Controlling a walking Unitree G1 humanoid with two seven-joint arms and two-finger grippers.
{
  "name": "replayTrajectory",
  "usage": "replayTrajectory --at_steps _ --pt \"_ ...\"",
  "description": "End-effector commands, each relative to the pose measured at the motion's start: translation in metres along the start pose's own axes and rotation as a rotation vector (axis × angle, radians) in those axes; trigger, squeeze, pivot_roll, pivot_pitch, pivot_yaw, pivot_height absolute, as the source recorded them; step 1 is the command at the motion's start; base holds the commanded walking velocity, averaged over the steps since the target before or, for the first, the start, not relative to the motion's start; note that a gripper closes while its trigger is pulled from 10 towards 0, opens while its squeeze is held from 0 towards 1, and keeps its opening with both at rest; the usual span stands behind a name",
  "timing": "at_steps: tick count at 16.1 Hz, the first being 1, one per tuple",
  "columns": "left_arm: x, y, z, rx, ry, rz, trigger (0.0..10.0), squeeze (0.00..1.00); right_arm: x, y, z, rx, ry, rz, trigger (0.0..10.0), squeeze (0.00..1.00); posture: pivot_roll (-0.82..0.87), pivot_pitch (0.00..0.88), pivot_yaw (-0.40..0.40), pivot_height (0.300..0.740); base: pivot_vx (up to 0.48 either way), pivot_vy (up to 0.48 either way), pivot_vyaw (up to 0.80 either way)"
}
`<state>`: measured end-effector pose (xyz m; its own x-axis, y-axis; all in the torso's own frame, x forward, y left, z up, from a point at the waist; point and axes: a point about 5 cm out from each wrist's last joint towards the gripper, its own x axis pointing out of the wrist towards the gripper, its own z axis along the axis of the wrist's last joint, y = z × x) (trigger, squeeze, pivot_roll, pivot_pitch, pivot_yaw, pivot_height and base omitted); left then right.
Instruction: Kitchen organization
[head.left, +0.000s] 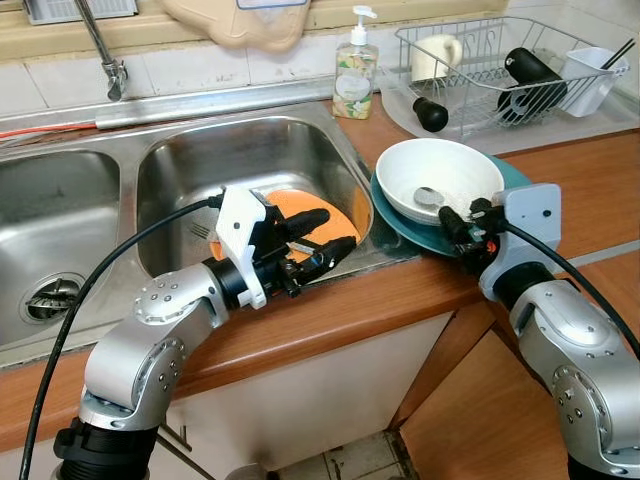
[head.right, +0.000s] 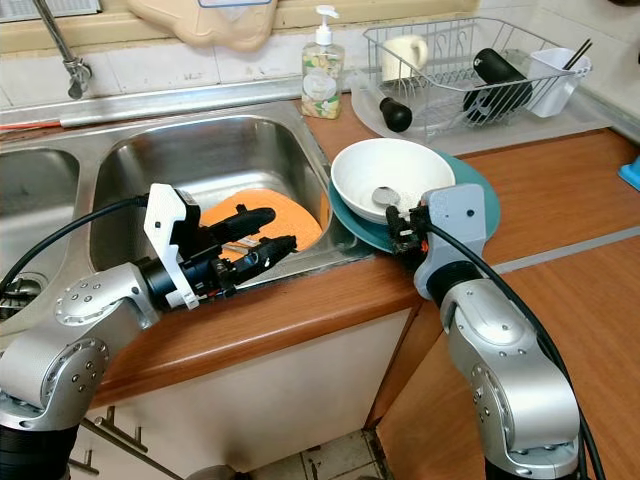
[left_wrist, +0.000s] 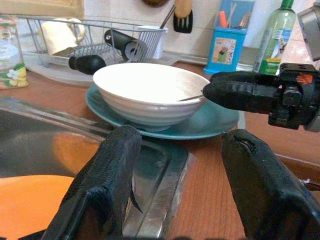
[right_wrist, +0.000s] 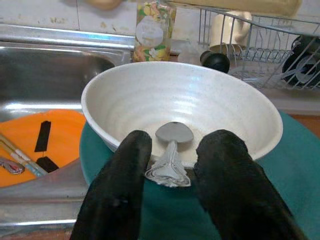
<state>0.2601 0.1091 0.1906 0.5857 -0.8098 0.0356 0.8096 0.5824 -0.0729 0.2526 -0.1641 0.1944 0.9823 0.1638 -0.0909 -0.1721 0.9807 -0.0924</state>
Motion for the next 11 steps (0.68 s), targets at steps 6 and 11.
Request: replayTrajectory --at_steps 6,11 --pt "0.000 -0.003 0.001 0.015 0.013 -0.007 10.0 0.00 0.000 -0.009 -0.003 -0.003 -0.015 -0.007 0.0 0.00 -0.08 0.000 0.018 0.740 0.000 0.000 0.00" --pt "0.003 -0.002 0.007 0.079 0.020 -0.019 10.0 0.00 0.001 -0.018 0.016 -0.018 -0.097 -0.003 0.0 0.00 -0.08 0.000 0.019 0.740 0.000 0.000 0.00"
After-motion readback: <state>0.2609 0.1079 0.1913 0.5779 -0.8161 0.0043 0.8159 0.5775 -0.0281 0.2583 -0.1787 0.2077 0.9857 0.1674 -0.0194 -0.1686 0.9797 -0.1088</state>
